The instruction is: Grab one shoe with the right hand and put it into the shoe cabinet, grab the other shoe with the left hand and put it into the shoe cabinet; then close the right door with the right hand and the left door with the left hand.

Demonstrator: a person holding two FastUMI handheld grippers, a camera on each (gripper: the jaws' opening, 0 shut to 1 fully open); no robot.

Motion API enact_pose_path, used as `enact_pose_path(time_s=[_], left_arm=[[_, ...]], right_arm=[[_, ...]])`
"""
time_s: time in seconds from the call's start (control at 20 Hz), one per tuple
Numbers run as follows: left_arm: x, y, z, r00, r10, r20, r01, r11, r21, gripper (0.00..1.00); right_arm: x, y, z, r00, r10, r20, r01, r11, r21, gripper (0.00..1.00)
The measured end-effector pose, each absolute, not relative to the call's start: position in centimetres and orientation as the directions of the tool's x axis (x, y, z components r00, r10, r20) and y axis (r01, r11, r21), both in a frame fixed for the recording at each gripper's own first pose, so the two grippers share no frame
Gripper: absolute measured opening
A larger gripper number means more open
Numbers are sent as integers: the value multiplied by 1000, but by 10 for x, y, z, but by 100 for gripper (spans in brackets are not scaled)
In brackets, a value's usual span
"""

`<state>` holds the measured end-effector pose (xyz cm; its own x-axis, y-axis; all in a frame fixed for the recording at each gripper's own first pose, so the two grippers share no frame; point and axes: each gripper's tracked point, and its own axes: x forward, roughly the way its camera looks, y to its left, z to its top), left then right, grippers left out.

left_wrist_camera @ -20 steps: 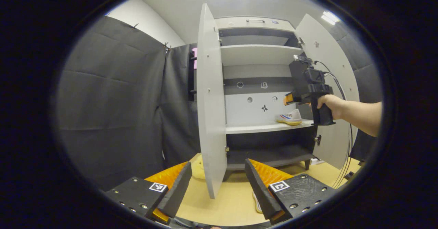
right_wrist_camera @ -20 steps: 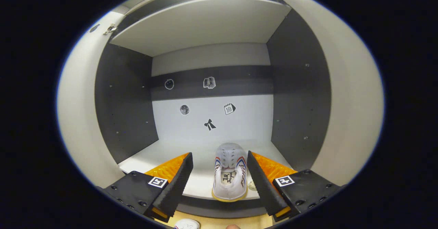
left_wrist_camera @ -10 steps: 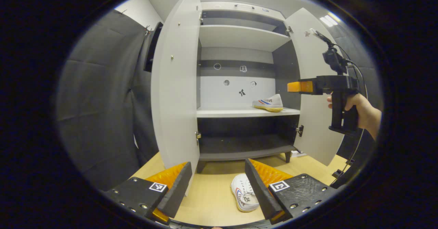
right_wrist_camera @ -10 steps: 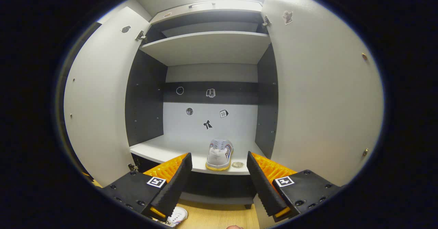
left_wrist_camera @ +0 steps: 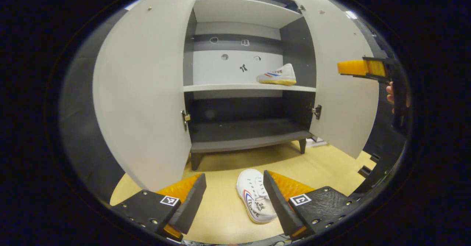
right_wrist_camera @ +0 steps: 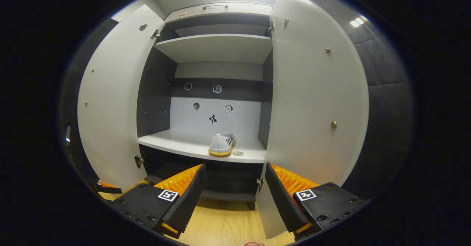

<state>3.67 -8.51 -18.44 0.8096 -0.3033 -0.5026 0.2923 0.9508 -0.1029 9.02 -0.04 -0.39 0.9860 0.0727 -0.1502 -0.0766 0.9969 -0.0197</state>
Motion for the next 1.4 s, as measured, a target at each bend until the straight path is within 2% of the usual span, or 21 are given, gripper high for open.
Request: enact_pose_path(time_s=[0.4,0.75,0.85,0.9,1.1,1.2,1.35,1.4], left_arm=[[48,-104,-270,693,-335,-639,303,939,-163,92],[40,-120,-325,554,-348,-756,300,931,-209,93],[39,-122,-336,527,-341,-779,310,930,-198,93],[37,-122,-341,512,-333,-792,313,931,-190,93],[31,-122,-365,443,-295,-847,316,935,-160,95],[27,-131,-366,417,-336,-844,317,925,-211,90],[25,-141,-365,397,-356,-846,304,921,-245,40],[26,-141,-364,401,-350,-846,304,923,-237,40]], right_arm=[[50,-10,-14,982,38,-185,-44,999,-29,99],[38,-14,-40,963,21,-267,-25,1000,-12,100],[37,-14,-41,962,21,-271,-26,1000,-15,96],[36,-13,-40,963,22,-269,-28,1000,-15,100],[36,-14,-37,965,24,-262,-32,999,-24,100],[34,-16,-39,964,16,-264,-27,999,-38,96],[32,-16,-42,962,21,-272,-33,999,-39,99],[31,-16,-44,962,20,-273,-33,999,-40,100]])
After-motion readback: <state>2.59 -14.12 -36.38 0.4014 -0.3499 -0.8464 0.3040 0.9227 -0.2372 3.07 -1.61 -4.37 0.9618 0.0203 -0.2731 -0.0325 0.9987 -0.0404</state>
